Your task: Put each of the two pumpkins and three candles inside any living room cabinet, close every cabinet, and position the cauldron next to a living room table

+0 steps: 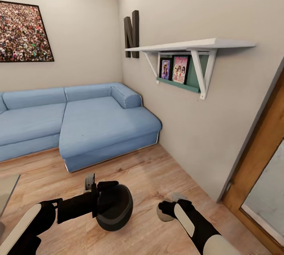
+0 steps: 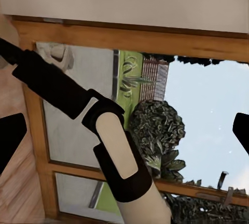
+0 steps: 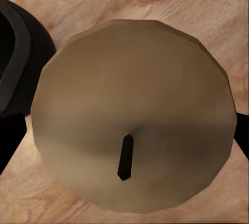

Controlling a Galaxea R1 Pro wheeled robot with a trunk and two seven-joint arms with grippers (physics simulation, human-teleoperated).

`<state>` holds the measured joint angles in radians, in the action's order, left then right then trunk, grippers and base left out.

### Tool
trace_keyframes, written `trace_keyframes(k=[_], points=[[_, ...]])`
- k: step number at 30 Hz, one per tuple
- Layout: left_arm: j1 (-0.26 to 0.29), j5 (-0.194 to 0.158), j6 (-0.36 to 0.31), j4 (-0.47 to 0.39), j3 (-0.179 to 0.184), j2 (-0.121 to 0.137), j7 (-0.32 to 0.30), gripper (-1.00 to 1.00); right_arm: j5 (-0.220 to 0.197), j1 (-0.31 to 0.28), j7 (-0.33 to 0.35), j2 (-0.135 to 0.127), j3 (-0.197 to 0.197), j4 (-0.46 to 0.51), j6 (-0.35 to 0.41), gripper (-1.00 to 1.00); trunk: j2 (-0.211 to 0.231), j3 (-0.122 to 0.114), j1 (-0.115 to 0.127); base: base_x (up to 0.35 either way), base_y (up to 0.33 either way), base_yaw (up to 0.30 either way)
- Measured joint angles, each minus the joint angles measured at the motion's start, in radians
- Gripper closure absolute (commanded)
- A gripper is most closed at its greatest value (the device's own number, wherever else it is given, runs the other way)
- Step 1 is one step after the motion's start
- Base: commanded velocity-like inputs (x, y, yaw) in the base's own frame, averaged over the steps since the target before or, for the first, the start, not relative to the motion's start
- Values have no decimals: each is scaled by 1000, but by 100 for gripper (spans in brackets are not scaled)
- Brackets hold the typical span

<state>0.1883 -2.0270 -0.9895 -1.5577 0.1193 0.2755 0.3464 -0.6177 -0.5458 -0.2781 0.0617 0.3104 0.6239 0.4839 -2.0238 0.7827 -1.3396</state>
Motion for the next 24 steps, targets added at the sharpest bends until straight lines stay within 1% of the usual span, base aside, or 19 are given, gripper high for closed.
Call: trace_keyframes(k=[4, 9, 16, 19, 24], points=[[0, 0, 0, 0, 0, -1, 0, -100, 0, 1, -2, 0, 1, -3, -6, 100, 28, -10, 15, -23, 0, -236], [0, 0, 0, -11, 3, -3, 1, -100, -1, 2, 1, -1, 1, -11, -9, 100, 63, -21, 34, -264, 0, -246], [0, 0, -1, -9, 3, -5, 0, -100, -1, 2, 9, 0, 0, -44, -35, 100, 63, -15, 34, -304, 0, -248], [0, 2, 0, -6, 5, -6, 0, -100, -1, 2, 9, -1, 0, -48, -37, 100, 63, -13, 34, -69, -24, -248], [0, 3, 0, -6, 6, -7, 0, -100, -1, 2, 10, -2, -1, -51, -40, 100, 63, -9, 35, -45, -128, -248]])
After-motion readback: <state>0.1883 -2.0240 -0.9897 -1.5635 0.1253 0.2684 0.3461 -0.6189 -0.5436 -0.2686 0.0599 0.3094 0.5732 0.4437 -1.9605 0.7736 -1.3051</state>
